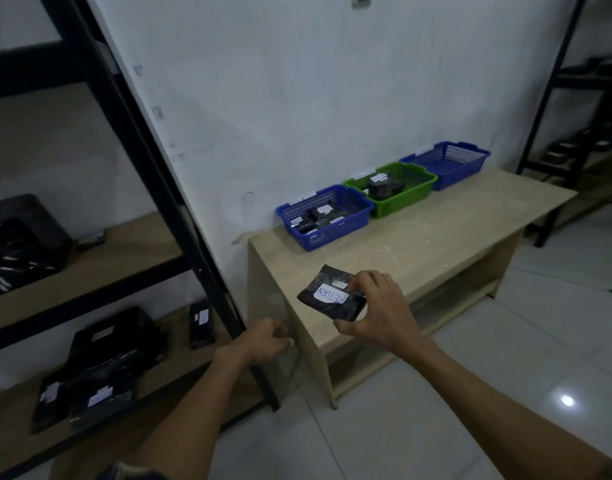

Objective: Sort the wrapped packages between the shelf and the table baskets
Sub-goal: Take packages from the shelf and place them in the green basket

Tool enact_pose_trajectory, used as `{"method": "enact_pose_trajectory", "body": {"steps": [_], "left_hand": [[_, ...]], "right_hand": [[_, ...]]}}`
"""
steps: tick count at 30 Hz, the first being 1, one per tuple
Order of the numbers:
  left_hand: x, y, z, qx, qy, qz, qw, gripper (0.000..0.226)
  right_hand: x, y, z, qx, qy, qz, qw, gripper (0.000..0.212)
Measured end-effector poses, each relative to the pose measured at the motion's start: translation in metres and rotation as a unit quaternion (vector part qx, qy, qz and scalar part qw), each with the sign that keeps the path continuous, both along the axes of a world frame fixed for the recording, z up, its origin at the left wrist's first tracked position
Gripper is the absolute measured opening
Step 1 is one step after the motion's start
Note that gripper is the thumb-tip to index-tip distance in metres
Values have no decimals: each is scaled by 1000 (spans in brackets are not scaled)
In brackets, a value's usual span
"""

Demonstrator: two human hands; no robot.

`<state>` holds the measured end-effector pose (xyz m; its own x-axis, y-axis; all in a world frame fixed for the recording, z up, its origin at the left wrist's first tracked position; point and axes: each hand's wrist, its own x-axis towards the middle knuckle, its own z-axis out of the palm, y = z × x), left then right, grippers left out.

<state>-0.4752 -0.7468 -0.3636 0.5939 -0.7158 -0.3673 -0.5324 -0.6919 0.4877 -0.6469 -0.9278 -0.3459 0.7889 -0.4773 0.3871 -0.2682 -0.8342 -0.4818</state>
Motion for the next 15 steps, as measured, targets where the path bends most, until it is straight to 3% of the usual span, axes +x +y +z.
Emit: {"method": "enact_pose_trajectory", "body": {"steps": [5,9,15], "left_hand": [[-9,-44,-5,12,20,-30,999,24],[-13,-93,-11,30,15,-14,999,40],[-30,-202,-11,34,-6,-18,999,39]], "right_hand": [[-21,-43,-6,28,-1,-23,999,60],[-33,-92,-15,68,-5,-30,997,60],[-55,-182,-16,111,-11,-39,993,60]]}}
